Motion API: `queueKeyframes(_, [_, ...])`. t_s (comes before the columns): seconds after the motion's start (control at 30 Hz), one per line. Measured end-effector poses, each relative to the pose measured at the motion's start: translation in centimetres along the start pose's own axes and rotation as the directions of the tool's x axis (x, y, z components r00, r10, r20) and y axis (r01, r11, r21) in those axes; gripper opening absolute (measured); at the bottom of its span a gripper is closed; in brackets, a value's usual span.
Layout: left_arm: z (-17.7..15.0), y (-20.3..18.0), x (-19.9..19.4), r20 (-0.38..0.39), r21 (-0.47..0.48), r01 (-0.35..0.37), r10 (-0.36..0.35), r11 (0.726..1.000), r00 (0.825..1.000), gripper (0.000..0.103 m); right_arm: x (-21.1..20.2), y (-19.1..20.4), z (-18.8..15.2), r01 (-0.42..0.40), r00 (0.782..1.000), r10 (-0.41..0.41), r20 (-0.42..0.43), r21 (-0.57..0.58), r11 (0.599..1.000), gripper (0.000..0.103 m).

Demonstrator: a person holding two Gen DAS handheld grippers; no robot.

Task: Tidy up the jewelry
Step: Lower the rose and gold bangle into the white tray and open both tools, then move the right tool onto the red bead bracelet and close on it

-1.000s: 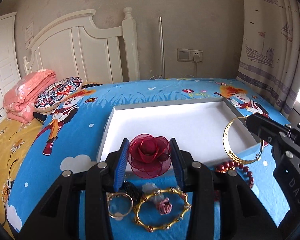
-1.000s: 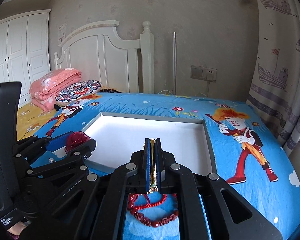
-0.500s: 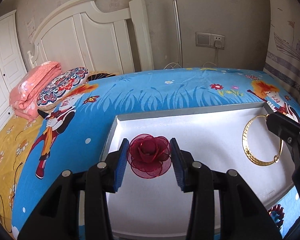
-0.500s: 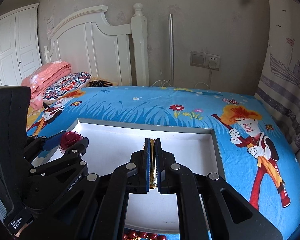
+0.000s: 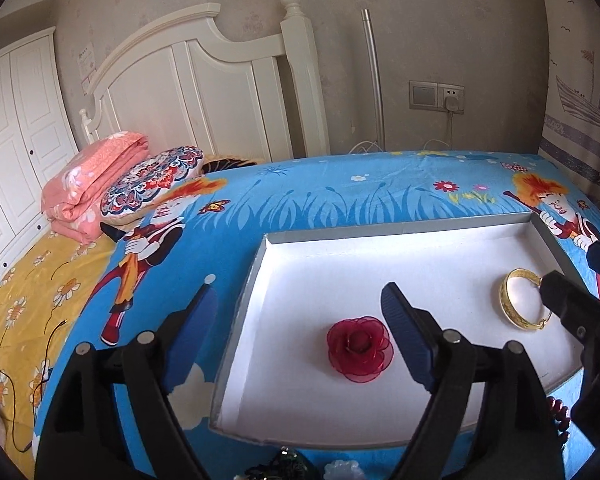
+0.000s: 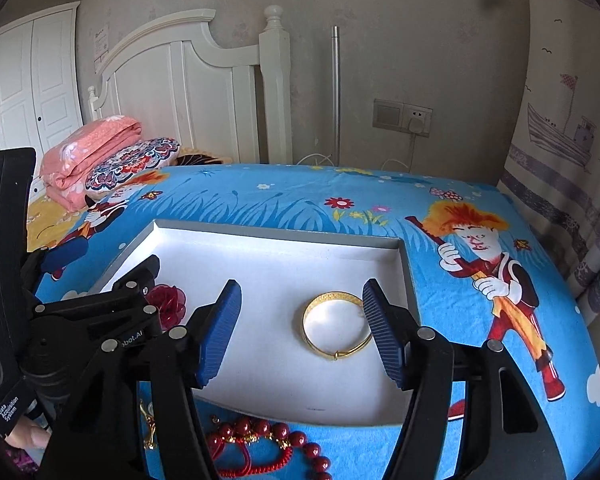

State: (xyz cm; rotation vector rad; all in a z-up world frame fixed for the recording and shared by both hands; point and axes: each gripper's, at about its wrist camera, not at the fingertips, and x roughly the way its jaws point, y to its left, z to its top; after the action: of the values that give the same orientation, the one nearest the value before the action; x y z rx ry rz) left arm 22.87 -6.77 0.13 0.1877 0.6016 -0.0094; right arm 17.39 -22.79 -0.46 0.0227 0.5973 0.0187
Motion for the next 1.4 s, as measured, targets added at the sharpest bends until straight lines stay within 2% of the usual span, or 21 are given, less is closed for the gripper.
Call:
queueKeyframes(0.27, [-2.9,1.3,-4.2,0.04,-0.03,-0.024,0.025,0.999,0.999,0.088,-3.1,-0.6,-3.4,-0.017,1.0,0.017,-0.009,-0.01,1.0,0.06])
queueKeyframes(0.57, [-7.3,1.9,-7.7,0.048,-0.059,0.027,-0.024,0.998,0.999,0.091,-5.0,0.6,-8.2,-0.071,0.996,0.069,-0.05,-0.041,0.997,0.06])
queueKeyframes(0.73, [-9.5,2.0,-9.7,0.088,-0.042,0.031,-0.027,0.999,0.996,0.092,-5.3,1.9,-9.7,-0.093,0.994,0.086,-0.065,-0.116,0.989,0.06])
queueKeyframes(0.93, [-11.5,2.6,-10.3,0.061,-0.041,0.026,-0.024,0.999,0.998,0.093,-4.9,3.0,-9.9,-0.138,0.988,0.123,-0.096,-0.171,0.976,0.042])
queueKeyframes(1.0, [-12.2,3.1,-10.2,0.046,-0.046,0.022,-0.02,0.999,0.999,0.093,-4.5,3.5,-10.2,-0.136,0.986,0.114,-0.117,-0.193,0.972,0.035])
queueKeyframes(1.13, [-13.3,4.0,-9.6,0.014,-0.062,0.024,-0.023,0.998,1.0,0.093,-4.5,3.7,-10.9,-0.118,0.987,0.091,-0.131,-0.217,0.969,0.029])
queueKeyframes(1.23, [-13.8,4.4,-9.6,0.003,-0.072,0.029,-0.028,0.997,1.0,0.093,-5.4,3.7,-11.3,-0.137,0.983,0.107,-0.147,-0.213,0.968,0.02])
queueKeyframes(1.4, [-14.0,4.0,-10.0,0.008,-0.066,0.054,-0.054,0.996,0.999,0.093,-6.7,4.5,-12.1,-0.193,0.974,0.156,-0.165,-0.235,0.953,0.02])
